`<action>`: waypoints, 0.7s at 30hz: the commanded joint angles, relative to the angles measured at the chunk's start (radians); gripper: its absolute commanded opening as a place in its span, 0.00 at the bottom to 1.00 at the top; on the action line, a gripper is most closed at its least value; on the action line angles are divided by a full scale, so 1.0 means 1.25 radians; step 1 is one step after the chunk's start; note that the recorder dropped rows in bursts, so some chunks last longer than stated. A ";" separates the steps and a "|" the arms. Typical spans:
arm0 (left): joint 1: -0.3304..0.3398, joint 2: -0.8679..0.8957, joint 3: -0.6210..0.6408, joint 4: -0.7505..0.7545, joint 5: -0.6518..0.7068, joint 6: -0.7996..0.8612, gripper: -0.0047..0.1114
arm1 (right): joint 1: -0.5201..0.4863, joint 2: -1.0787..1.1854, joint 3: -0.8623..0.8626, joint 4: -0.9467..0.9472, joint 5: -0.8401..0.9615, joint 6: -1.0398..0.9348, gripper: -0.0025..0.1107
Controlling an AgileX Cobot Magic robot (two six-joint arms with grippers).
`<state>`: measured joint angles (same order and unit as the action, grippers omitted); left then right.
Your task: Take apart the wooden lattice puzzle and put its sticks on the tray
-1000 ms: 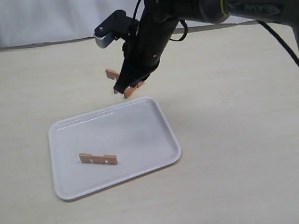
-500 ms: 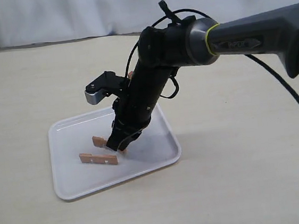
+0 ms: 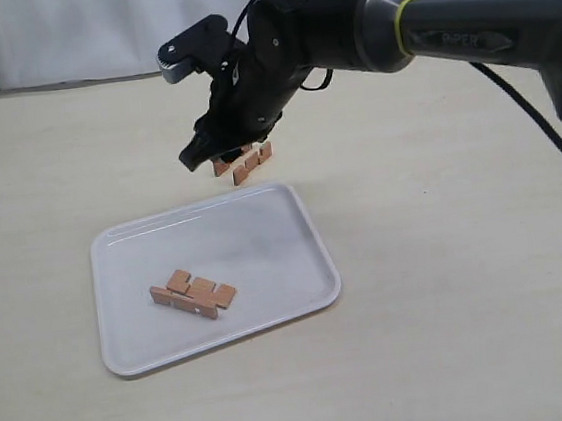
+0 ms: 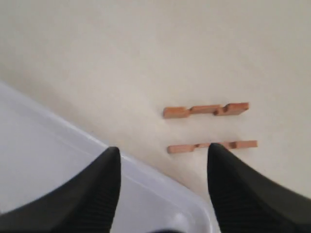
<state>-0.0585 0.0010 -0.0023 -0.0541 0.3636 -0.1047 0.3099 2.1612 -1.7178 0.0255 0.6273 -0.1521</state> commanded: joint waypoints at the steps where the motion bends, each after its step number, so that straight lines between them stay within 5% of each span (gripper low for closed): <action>1: -0.001 -0.001 0.002 -0.005 -0.008 -0.002 0.04 | -0.044 0.033 -0.033 -0.033 -0.001 0.060 0.61; 4: -0.001 -0.001 0.002 -0.005 -0.008 -0.002 0.04 | -0.071 0.088 -0.081 -0.033 0.055 0.116 0.71; 8: -0.001 -0.001 0.002 -0.005 -0.008 -0.002 0.04 | -0.067 0.124 -0.096 -0.033 0.037 0.093 0.71; 13: -0.001 -0.001 0.002 -0.005 -0.008 -0.002 0.04 | -0.060 0.129 -0.096 -0.033 0.018 0.019 0.96; 21: -0.001 -0.001 0.002 -0.005 -0.008 -0.002 0.04 | -0.060 0.131 -0.096 -0.033 -0.039 -0.031 0.96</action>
<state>-0.0585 0.0010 -0.0023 -0.0541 0.3636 -0.1047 0.2336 2.3240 -1.8294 -0.0108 0.6064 -0.1680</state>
